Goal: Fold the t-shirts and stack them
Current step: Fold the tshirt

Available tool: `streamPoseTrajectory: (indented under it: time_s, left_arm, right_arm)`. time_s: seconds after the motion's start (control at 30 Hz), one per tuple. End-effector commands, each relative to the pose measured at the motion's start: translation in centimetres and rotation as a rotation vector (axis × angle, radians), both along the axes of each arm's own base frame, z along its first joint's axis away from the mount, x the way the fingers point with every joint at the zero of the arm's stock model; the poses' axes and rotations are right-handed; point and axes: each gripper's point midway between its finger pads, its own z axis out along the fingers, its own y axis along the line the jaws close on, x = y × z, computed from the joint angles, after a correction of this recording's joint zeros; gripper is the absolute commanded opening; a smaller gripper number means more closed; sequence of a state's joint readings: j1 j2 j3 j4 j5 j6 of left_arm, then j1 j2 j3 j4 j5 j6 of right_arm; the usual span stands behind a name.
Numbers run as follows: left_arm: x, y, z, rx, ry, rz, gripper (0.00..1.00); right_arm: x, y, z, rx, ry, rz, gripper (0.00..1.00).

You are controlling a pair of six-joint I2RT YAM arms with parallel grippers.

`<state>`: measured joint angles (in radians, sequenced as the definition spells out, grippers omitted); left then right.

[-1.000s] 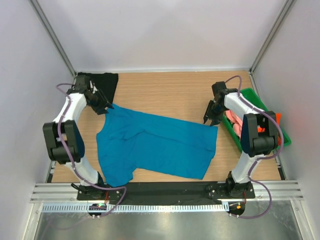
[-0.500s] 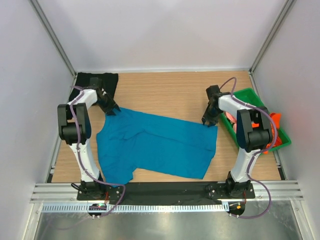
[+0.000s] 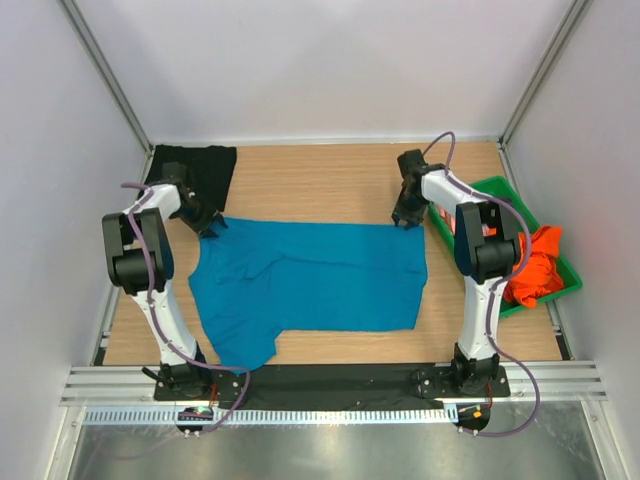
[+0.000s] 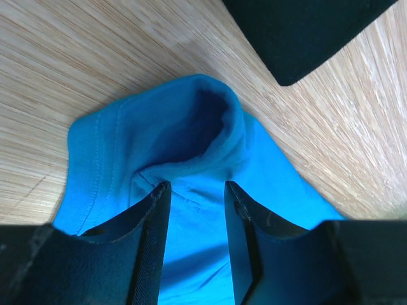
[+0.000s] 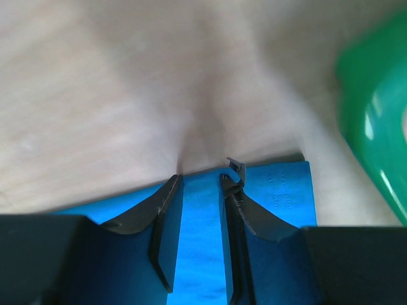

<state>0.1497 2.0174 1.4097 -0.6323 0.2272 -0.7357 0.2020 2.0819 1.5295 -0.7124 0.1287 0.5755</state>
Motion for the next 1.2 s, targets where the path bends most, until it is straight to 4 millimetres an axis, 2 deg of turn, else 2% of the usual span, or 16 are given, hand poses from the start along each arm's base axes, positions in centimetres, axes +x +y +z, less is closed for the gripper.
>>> streamPoseTrajectory:
  time_s: [0.0,0.27,0.4,0.43,0.5,0.57,0.6,0.67,0.7,0.73,0.77,0.8,0.83,0.9,1.07,1.17]
  left_arm:
    - [0.0,2.7,-0.4,0.1,0.007,0.036,0.42]
    - [3.1,3.1,1.6,0.09,-0.07,0.013,0.44]
    - [2.7,3.5,5.3,0.134,-0.154,0.02,0.47]
    - [2.6,3.6,7.6,0.146,-0.205,0.03,0.48]
    - [1.6,3.4,8.5,0.151,-0.221,0.041,0.51]
    - [1.1,3.2,10.9,0.15,-0.28,0.053,0.52]
    - [0.6,2.9,11.1,0.144,-0.283,0.05,0.51]
    - [0.0,2.1,11.8,0.123,-0.298,0.03,0.51]
    - [-0.5,1.6,12.6,0.113,-0.313,0.015,0.51]
    - [-1.2,1.0,12.1,0.103,-0.297,0.001,0.51]
    - [-1.7,0.2,12.0,0.1,-0.297,-0.029,0.51]
    - [-2.3,-0.4,12.2,0.098,-0.303,-0.049,0.5]
    - [-3.1,-1.2,11.4,0.086,-0.284,-0.084,0.5]
    - [-4.0,-3.1,11.0,0.062,-0.276,-0.156,0.5]
    - [-6.6,-8.8,9.2,0.031,-0.233,-0.412,0.52]
    - [-8.4,-11.5,8.3,0.084,-0.194,-0.553,0.52]
  right_arm:
    - [2.8,0.7,-3.0,-0.021,-0.006,0.056,0.36]
    - [6.9,4.0,-0.8,0.041,-0.05,0.16,0.38]
    - [7.9,4.4,4.1,0.012,-0.127,0.192,0.42]
    - [7.4,4.0,5.1,0.0,-0.121,0.188,0.43]
    - [6.8,3.4,8.6,-0.022,-0.162,0.182,0.48]
    - [5.6,2.6,10.0,-0.042,-0.165,0.176,0.52]
    - [4.7,2.3,12.3,-0.036,-0.197,0.182,0.54]
    - [2.9,2.1,13.2,-0.025,-0.191,0.194,0.55]
    - [1.0,1.7,11.8,-0.029,-0.139,0.198,0.56]
    - [-0.2,1.8,13.4,-0.006,-0.168,0.214,0.57]
    - [-1.3,1.9,13.1,0.01,-0.158,0.23,0.57]
    - [-3.3,1.9,11.0,0.03,-0.103,0.248,0.58]
    - [-4.7,3.1,11.9,0.105,-0.117,0.29,0.59]
    - [-6.9,4.3,10.1,0.189,-0.093,0.334,0.59]
    - [-10.7,7.2,7.8,0.33,-0.022,0.361,0.59]
    - [-12.3,7.1,6.8,0.356,-0.013,0.315,0.59]
